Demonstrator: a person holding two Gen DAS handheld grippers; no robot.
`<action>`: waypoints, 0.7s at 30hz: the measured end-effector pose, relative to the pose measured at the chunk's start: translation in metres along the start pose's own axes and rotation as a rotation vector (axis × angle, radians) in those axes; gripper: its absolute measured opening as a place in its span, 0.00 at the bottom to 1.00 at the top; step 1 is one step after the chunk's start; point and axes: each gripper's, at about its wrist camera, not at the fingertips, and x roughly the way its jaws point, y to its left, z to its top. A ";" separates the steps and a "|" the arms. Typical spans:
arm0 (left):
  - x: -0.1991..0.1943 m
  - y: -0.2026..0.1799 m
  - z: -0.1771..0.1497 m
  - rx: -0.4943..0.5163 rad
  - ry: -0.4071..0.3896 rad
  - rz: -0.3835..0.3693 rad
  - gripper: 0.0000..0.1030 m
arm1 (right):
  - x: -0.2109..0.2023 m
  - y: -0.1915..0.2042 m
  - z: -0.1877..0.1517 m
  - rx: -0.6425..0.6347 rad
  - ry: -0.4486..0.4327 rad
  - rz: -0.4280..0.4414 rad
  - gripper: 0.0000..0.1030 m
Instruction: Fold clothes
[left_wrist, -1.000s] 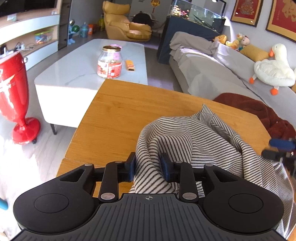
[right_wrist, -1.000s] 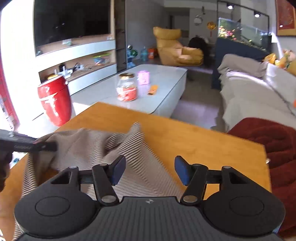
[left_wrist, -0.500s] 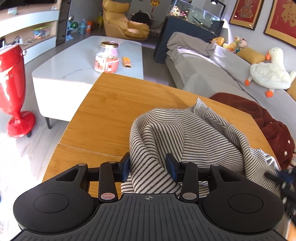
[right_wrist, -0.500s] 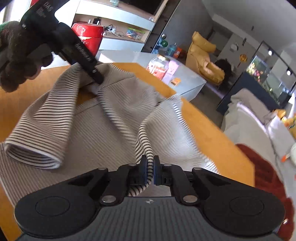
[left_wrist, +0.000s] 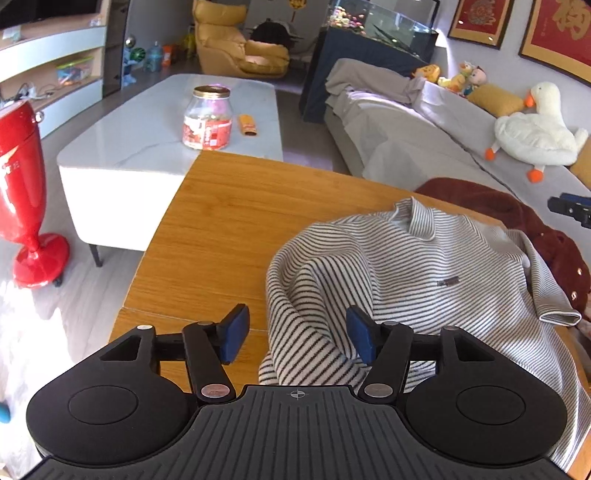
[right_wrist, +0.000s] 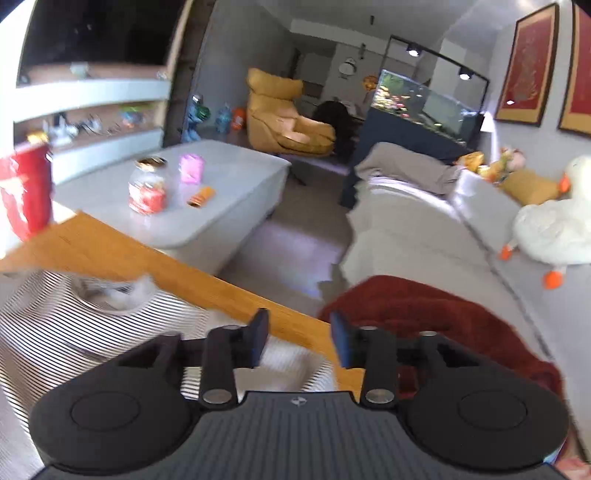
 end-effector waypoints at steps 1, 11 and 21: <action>0.004 -0.002 0.000 0.007 0.011 0.003 0.63 | -0.001 0.007 -0.002 -0.007 -0.017 0.065 0.62; 0.014 -0.005 0.007 0.065 0.045 0.035 0.32 | 0.102 0.106 0.005 0.208 0.154 0.504 0.40; 0.011 0.002 0.009 0.161 0.030 0.083 0.32 | 0.164 0.118 0.039 0.532 0.194 0.642 0.25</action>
